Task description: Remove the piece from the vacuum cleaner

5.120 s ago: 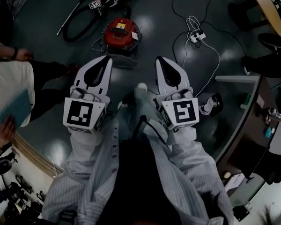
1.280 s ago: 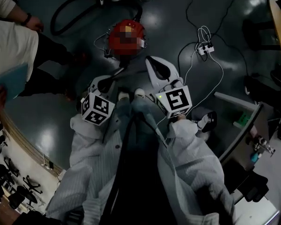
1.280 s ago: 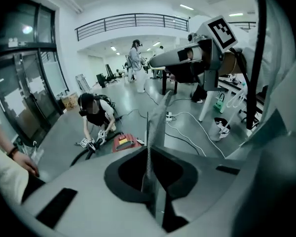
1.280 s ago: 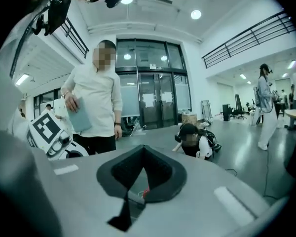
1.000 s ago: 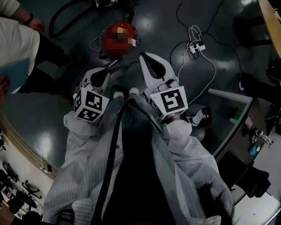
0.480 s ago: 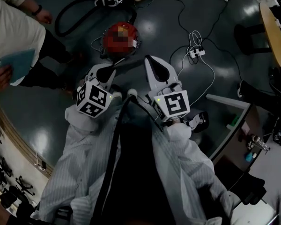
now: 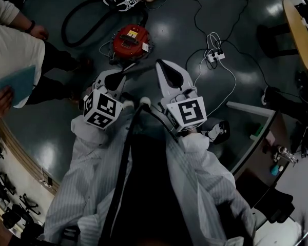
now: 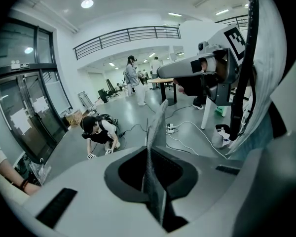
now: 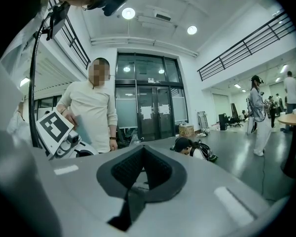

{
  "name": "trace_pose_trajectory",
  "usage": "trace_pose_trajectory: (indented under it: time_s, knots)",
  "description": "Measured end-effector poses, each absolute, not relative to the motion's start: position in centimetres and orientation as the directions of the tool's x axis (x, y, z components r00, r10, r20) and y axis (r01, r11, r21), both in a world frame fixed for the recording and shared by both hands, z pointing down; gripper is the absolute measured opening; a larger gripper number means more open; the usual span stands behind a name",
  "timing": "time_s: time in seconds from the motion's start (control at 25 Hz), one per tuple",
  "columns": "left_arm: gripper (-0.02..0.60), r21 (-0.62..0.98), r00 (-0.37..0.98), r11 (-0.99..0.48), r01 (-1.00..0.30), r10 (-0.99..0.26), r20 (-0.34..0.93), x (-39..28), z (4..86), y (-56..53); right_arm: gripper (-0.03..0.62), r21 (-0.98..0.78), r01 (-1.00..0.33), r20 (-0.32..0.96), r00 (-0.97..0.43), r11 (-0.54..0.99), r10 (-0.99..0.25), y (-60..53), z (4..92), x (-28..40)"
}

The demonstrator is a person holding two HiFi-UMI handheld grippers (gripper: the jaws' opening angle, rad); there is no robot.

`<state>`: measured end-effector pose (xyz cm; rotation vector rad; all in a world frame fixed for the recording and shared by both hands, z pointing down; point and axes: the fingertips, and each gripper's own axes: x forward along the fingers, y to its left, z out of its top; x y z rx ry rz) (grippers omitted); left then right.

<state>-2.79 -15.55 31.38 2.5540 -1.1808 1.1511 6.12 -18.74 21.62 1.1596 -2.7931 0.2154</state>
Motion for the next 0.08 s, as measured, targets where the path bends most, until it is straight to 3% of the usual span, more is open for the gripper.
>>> trace_pose_trajectory:
  time_s: [0.08]
  knots:
    - [0.023,-0.213,0.409,-0.694,-0.688,-0.613,0.676,-2.59,31.3,-15.42,0.0,-0.086,-0.71,0.158,-0.702,0.699,-0.694,-18.55,21.68,6.46]
